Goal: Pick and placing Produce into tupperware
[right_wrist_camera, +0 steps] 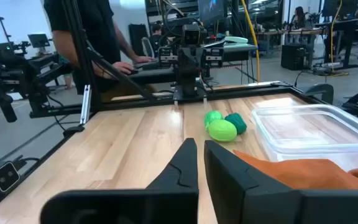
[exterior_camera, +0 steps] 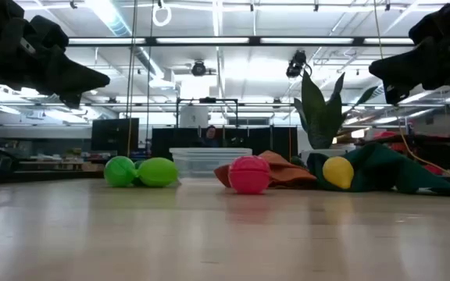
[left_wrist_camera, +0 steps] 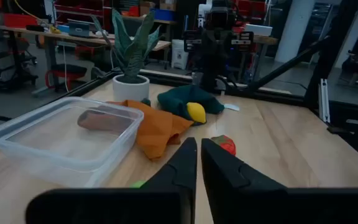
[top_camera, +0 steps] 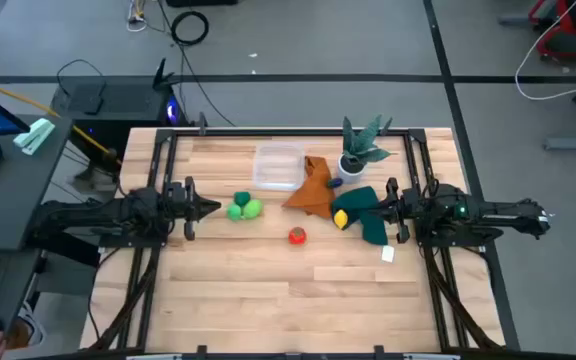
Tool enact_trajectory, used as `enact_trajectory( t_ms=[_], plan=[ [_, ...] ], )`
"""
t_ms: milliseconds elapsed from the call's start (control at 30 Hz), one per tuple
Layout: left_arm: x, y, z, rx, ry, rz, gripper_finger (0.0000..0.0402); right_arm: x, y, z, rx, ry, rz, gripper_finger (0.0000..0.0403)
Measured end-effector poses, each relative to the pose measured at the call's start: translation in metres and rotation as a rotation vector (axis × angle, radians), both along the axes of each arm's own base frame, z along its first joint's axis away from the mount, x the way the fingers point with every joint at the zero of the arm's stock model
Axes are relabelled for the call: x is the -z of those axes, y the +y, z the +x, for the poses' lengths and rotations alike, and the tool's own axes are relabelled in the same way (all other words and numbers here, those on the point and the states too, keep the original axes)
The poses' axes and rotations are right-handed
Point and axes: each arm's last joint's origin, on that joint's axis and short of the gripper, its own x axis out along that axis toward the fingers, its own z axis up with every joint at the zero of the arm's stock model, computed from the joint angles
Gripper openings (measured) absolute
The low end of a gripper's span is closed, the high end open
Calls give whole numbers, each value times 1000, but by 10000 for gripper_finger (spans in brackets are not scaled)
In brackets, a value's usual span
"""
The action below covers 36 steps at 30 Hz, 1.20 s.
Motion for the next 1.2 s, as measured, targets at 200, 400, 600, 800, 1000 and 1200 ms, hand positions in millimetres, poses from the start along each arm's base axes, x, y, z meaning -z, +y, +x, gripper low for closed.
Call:
enact_trajectory(
  t_ms=[200,400,600,800,1000,1200],
  plan=[
    [0,0,0,0,0,0,37,0,0,0,0,0,0,0],
    [0,0,0,0,0,0,39,0,0,0,0,0,0,0],
    [0,0,0,0,0,0,29,0,0,0,0,0,0,0],
    [0,0,0,-1,0,0,32,0,0,0,0,0,0,0],
    [0,0,0,0,0,0,40,0,0,0,0,0,0,0],
    [0,0,0,0,0,0,33,0,0,0,0,0,0,0]
  ],
)
